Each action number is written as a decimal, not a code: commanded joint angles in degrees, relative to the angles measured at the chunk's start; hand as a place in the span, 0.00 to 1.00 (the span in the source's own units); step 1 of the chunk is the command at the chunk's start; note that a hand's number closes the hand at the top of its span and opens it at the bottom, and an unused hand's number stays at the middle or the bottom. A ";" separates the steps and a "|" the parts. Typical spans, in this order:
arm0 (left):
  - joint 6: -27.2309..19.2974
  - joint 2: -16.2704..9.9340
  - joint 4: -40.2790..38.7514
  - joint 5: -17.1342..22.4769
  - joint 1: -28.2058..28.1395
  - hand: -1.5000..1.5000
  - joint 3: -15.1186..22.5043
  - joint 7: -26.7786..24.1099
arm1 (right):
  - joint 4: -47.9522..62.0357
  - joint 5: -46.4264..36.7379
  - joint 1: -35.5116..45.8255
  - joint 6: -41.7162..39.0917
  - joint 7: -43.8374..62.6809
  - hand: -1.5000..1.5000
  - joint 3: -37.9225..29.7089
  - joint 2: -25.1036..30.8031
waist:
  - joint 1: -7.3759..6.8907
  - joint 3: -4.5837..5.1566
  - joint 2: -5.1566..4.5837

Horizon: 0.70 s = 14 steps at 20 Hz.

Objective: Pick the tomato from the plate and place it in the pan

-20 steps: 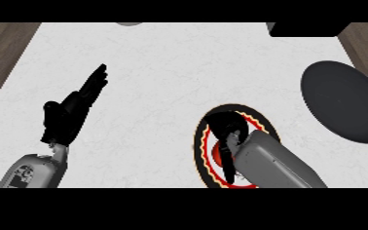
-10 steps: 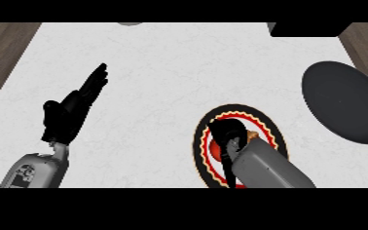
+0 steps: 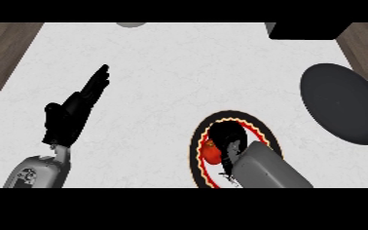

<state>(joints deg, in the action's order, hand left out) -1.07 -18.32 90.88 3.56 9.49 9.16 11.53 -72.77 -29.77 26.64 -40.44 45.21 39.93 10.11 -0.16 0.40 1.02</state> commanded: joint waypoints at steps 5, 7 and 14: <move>0.50 3.16 1.92 -2.47 -0.66 0.50 -0.03 1.88 | -0.45 -4.90 -3.11 -0.77 -2.48 1.00 -1.28 -2.15 | 0.06 -0.41 -0.98; 0.99 3.01 0.56 -3.40 -1.83 0.50 -1.03 -0.78 | -4.09 -6.25 -1.31 -0.51 -2.22 1.00 -3.69 -2.31 | 0.10 -0.40 -0.97; 0.44 0.37 0.48 -1.06 -3.99 0.50 -4.45 0.18 | -30.75 -15.00 -15.74 25.31 -3.54 1.00 -5.17 6.64 | 5.33 -0.56 0.99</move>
<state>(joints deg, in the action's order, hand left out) -0.04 -17.56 90.79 2.42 6.91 5.59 11.11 -92.58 -41.08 16.70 -24.57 42.13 35.54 14.30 3.20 -0.04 1.23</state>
